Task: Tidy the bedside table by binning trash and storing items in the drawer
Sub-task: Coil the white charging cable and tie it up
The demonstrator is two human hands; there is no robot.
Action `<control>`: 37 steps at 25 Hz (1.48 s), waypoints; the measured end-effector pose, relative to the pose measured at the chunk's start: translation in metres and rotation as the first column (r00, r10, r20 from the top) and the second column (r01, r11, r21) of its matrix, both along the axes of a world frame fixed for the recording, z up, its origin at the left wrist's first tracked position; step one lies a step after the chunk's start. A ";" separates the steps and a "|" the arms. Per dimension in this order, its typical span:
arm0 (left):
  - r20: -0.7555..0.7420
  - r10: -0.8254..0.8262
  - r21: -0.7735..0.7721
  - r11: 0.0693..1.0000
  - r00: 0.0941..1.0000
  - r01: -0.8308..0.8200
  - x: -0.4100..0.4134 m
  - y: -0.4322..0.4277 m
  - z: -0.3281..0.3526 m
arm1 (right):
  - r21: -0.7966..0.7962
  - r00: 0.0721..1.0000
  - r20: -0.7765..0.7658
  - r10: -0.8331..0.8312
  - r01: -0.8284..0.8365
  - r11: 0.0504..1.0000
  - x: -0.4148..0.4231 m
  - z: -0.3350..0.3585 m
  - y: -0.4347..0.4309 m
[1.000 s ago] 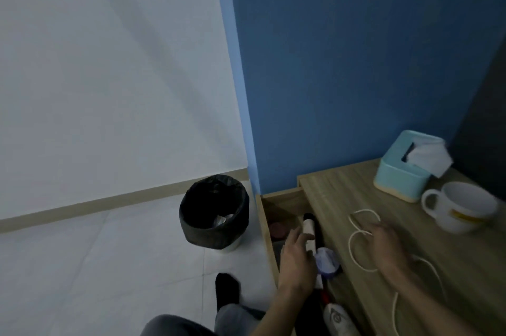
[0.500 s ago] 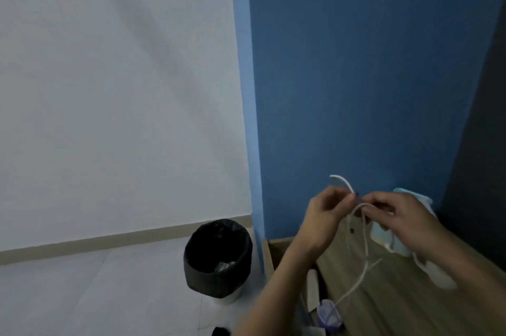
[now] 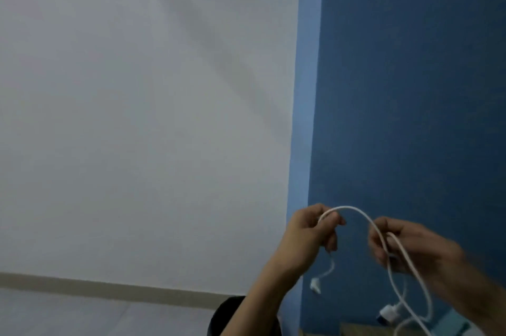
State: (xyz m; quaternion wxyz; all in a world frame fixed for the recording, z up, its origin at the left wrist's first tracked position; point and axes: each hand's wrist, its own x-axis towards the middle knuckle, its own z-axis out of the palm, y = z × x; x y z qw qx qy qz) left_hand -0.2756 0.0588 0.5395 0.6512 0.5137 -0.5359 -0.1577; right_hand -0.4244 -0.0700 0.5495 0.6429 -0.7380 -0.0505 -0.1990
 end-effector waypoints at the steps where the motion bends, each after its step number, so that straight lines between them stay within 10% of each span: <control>1: 0.014 0.015 -0.021 1.000 1.000 -0.015 0.002 0.012 0.006 | 0.043 0.989 0.001 0.147 -0.147 0.988 0.003 0.006 0.004; 8: -0.010 -0.074 0.044 0.996 0.997 0.074 -0.010 0.083 0.051 | 0.065 0.770 0.045 0.636 -0.638 0.767 0.027 0.047 0.062; 14: -0.182 -0.274 0.026 0.959 0.944 0.283 -0.009 0.114 0.074 | -0.075 0.984 0.128 -0.123 0.133 0.988 0.023 0.071 0.087; 25: -0.244 -0.527 0.007 0.839 0.814 0.545 -0.008 0.131 0.106 | -0.422 0.931 0.349 -0.104 0.256 0.870 0.029 0.126 0.100; 32: -0.206 -0.699 0.006 0.699 0.685 0.715 -0.011 0.132 0.101 | -0.337 0.876 0.430 -0.219 0.381 0.861 0.062 0.122 0.117; 37: -0.067 -0.499 0.061 0.862 0.864 0.503 -0.013 0.135 0.104 | -0.331 0.882 0.443 -0.158 0.325 0.886 0.063 0.126 0.127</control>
